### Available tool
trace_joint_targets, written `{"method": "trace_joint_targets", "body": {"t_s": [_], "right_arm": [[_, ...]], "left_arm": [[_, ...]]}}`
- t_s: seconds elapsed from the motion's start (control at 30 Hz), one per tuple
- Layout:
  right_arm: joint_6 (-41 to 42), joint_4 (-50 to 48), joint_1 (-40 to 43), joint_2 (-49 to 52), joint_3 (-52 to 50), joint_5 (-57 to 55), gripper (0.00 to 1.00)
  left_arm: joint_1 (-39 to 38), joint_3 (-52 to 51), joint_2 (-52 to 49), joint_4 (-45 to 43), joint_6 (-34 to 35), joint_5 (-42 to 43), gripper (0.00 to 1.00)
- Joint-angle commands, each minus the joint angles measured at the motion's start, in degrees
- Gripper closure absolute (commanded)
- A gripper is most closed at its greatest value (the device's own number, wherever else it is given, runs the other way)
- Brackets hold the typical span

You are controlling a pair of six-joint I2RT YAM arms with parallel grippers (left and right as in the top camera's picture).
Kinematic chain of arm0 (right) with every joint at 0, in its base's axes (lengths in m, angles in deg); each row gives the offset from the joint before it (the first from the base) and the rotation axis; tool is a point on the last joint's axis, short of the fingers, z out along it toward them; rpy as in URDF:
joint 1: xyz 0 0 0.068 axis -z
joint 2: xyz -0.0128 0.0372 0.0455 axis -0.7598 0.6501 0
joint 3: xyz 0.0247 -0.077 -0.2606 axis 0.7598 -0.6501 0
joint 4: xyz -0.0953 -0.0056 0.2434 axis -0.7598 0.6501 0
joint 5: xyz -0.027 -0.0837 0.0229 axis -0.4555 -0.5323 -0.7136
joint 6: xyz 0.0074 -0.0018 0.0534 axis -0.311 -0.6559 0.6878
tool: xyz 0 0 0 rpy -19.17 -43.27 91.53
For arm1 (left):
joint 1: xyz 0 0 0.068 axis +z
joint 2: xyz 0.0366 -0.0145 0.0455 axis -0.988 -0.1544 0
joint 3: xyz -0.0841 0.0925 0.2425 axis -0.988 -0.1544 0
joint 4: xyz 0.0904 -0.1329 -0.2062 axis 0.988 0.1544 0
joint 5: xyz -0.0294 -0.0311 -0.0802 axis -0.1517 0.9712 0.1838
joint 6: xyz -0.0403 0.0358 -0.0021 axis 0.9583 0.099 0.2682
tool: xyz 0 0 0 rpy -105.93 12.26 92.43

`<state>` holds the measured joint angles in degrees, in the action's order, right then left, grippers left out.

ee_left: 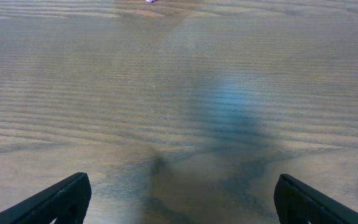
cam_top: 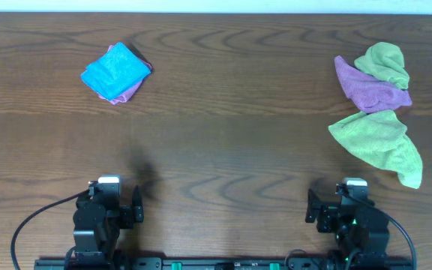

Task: Fold the cloth
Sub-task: 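Move the right gripper toward the lime-green cloth on the right, then lower the right gripper and grasp the lime-green cloth edge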

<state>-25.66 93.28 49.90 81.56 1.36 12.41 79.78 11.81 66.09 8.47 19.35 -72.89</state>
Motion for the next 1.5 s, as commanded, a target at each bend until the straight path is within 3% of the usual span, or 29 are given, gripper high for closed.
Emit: {"method": "trace_joint_targets", "body": {"t_s": [0.0,0.4,0.57,0.8,1.2,1.47], "right_arm": [[1.0,0.2,-0.5,-0.5,-0.8,-0.4,0.01],[1.4,-0.2,-0.5,-0.5,-0.8,-1.1,0.01],[4.7,-1.4,1.2,3.9,2.4,-1.7,0.01],[6.1,-1.0,7.5,22.1,16.4,-1.8,0.01],[6.1,15.1,17.7,53.1,51.8,-3.7,0.01],[6.1,21.5,24.1,70.0,66.2,-4.6,0.01]], "left_arm": [[-0.2,-0.8,0.4,0.3,-0.3,-0.4,0.05],[-0.2,-0.8,0.4,0.3,-0.3,-0.4,0.05],[-0.2,-0.8,0.4,0.3,-0.3,-0.4,0.05],[-0.2,-0.8,0.4,0.3,-0.3,-0.4,0.05],[-0.2,-0.8,0.4,0.3,-0.3,-0.4,0.05],[-0.2,-0.8,0.4,0.3,-0.3,-0.4,0.05]]}}
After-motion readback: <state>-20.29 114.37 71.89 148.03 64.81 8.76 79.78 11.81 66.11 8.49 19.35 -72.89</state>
